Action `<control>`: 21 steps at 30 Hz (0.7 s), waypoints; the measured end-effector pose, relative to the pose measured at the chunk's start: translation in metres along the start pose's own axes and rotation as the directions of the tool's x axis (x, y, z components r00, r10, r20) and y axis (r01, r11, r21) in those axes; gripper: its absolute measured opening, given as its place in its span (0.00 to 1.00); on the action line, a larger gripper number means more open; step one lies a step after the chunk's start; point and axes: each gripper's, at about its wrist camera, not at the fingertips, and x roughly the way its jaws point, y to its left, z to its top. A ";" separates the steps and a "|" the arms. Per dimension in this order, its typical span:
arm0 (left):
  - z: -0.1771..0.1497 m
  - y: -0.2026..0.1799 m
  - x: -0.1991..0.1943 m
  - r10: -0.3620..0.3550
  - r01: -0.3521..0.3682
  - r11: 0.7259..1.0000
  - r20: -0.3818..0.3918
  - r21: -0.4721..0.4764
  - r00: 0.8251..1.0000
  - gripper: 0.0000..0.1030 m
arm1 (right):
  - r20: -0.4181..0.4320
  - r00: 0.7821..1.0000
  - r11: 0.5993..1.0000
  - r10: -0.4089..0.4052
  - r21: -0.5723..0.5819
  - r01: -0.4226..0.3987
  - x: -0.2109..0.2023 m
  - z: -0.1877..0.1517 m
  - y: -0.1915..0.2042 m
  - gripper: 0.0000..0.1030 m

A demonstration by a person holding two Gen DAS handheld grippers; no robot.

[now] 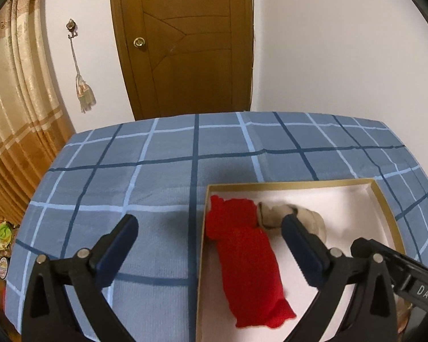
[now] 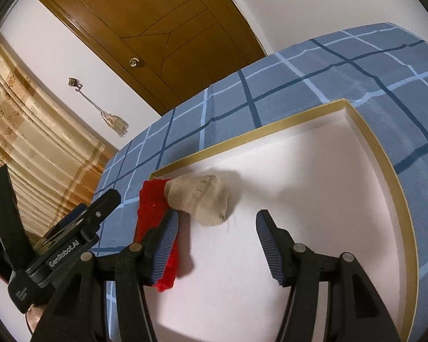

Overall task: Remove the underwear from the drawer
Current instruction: 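Lower the socks into the tray and open both grippers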

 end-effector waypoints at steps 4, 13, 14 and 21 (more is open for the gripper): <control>-0.009 -0.001 -0.008 0.005 -0.005 1.000 -0.018 -0.002 1.000 0.99 | 0.003 1.000 1.000 0.003 -0.001 -0.003 -0.008 -0.006 0.001 0.58; -0.029 -0.010 -0.022 0.000 0.001 1.000 -0.042 0.020 0.999 0.99 | -0.009 1.000 1.000 0.025 -0.007 -0.025 -0.025 -0.027 0.006 0.58; -0.032 -0.010 -0.024 -0.006 0.007 1.000 -0.047 0.018 0.999 0.99 | -0.010 1.000 1.000 0.028 -0.009 -0.028 -0.026 -0.029 0.006 0.58; -0.057 -0.018 -0.037 -0.026 0.028 0.999 -0.076 0.019 0.997 0.99 | -0.014 0.999 0.999 0.043 -0.015 -0.043 -0.040 -0.042 0.001 0.58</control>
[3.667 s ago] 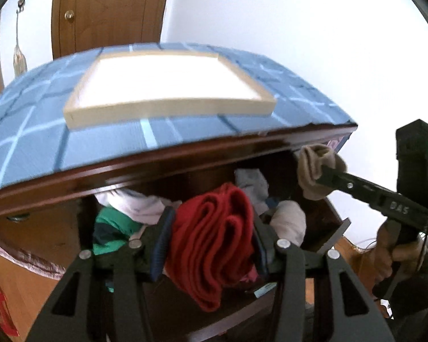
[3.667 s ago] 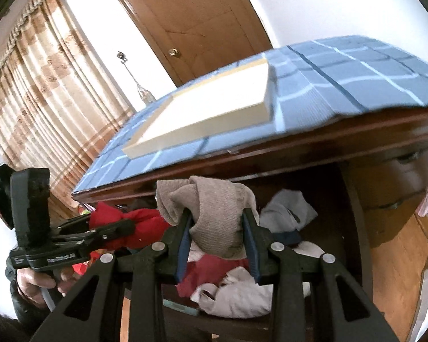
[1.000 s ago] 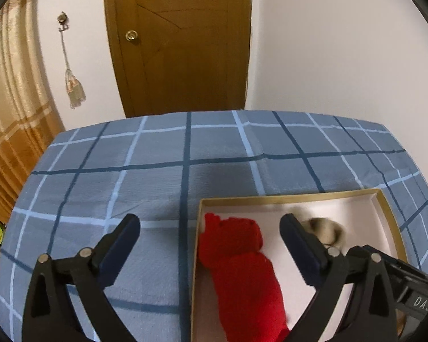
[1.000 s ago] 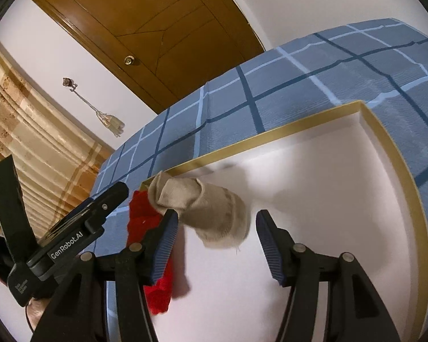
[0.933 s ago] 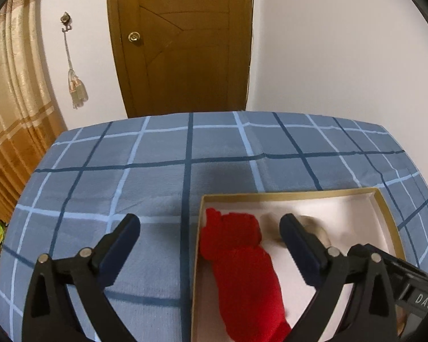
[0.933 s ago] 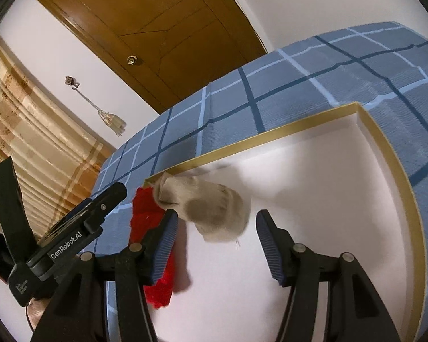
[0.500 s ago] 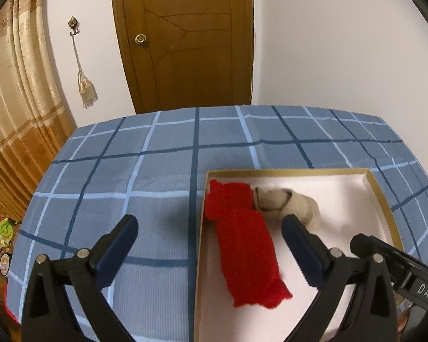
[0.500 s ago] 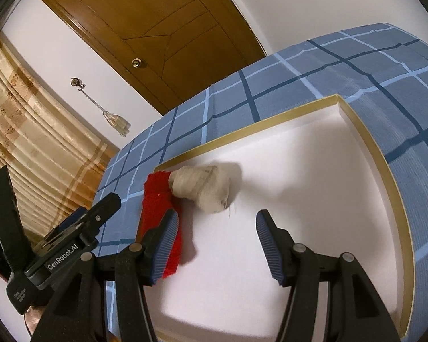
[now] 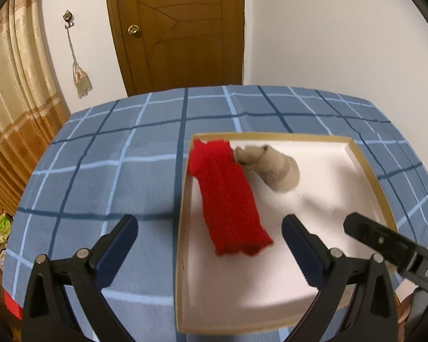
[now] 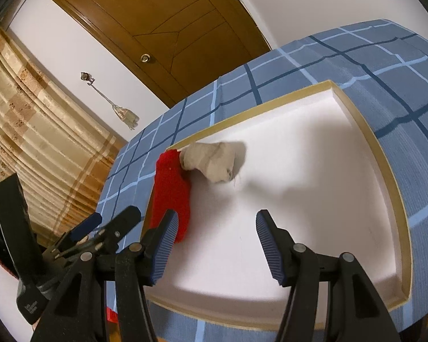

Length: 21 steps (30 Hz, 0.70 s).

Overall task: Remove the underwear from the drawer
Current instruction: 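Lower the socks into the tray and open both grippers, then withdraw both tools from the tray down toward the open drawer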

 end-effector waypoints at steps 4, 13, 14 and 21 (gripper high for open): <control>-0.016 -0.003 -0.004 -0.012 0.012 1.000 -0.011 0.000 1.000 0.99 | -0.002 1.000 1.000 -0.005 -0.005 0.005 -0.006 -0.010 -0.002 0.58; -0.049 -0.012 -0.021 -0.010 0.010 1.000 -0.001 -0.001 1.000 0.99 | -0.020 1.000 0.999 -0.011 -0.034 0.011 -0.018 -0.036 -0.012 0.58; -0.053 -0.016 -0.023 -0.004 0.004 1.000 0.003 0.012 1.000 0.99 | -0.022 1.000 0.999 -0.013 -0.038 0.012 -0.019 -0.039 -0.014 0.58; -0.067 -0.024 -0.029 -0.004 0.004 1.000 0.011 0.025 1.000 0.99 | -0.035 0.999 0.999 -0.010 -0.031 0.008 -0.022 -0.054 -0.023 0.58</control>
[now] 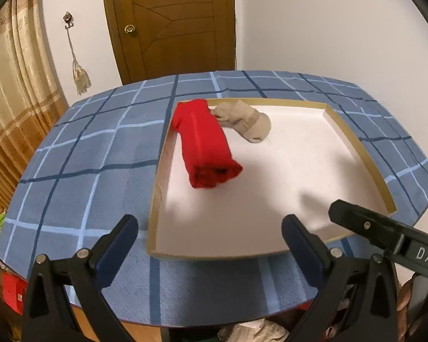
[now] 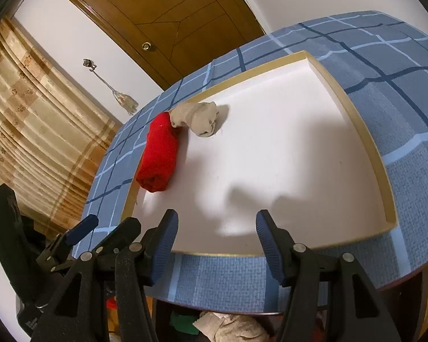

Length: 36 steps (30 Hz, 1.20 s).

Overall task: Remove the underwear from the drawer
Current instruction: 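Withdraw both tools from the tray down toward the open drawer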

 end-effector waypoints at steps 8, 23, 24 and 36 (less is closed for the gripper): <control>-0.014 -0.009 -0.013 -0.019 0.019 1.000 0.021 0.014 1.000 0.99 | 0.034 0.999 0.997 0.006 -0.073 -0.004 -0.017 -0.012 0.007 0.58; -0.049 -0.024 -0.031 -0.049 0.049 0.998 0.029 0.026 0.998 0.99 | 0.065 0.997 0.983 0.038 -0.180 -0.026 -0.056 -0.054 0.008 0.58; -0.051 -0.025 -0.032 -0.051 0.051 0.998 0.026 0.027 0.998 0.99 | 0.062 0.997 0.983 0.039 -0.182 -0.027 -0.057 -0.058 0.007 0.58; -0.095 -0.031 -0.028 -0.101 0.101 0.995 -0.042 0.008 0.994 0.99 | 0.046 0.999 0.974 -0.003 -0.227 0.014 -0.078 -0.100 -0.020 0.58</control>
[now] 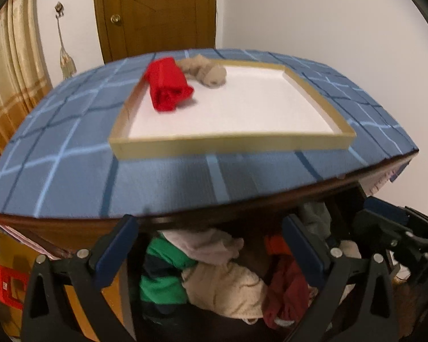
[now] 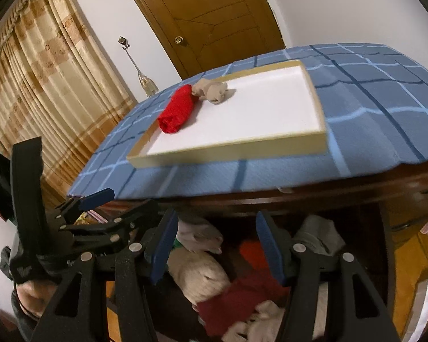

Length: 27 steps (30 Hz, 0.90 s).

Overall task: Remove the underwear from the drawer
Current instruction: 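Withdraw both tools from the tray down toward the open drawer, then grasp the dark red underwear with the left gripper while the right grasps white dotted underwear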

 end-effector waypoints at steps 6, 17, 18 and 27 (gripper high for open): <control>-0.026 0.002 0.017 0.009 -0.011 1.000 -0.079 -0.019 0.997 0.99 | -0.010 0.997 0.997 -0.076 -0.032 0.075 -0.009 -0.028 -0.018 0.58; -0.058 -0.021 0.049 -0.064 0.083 0.994 -0.243 0.066 0.968 0.99 | -0.102 0.988 0.991 -0.116 0.058 0.122 -0.006 -0.073 -0.069 0.58; -0.059 -0.028 0.053 -0.073 0.098 0.992 -0.262 0.084 0.962 0.99 | -0.107 0.987 0.989 -0.121 0.067 0.128 -0.007 -0.075 -0.074 0.58; -0.066 -0.073 0.095 -0.126 0.220 0.959 -0.426 0.179 0.896 0.98 | -0.091 0.986 0.981 -0.139 0.122 0.150 -0.030 -0.077 -0.098 0.58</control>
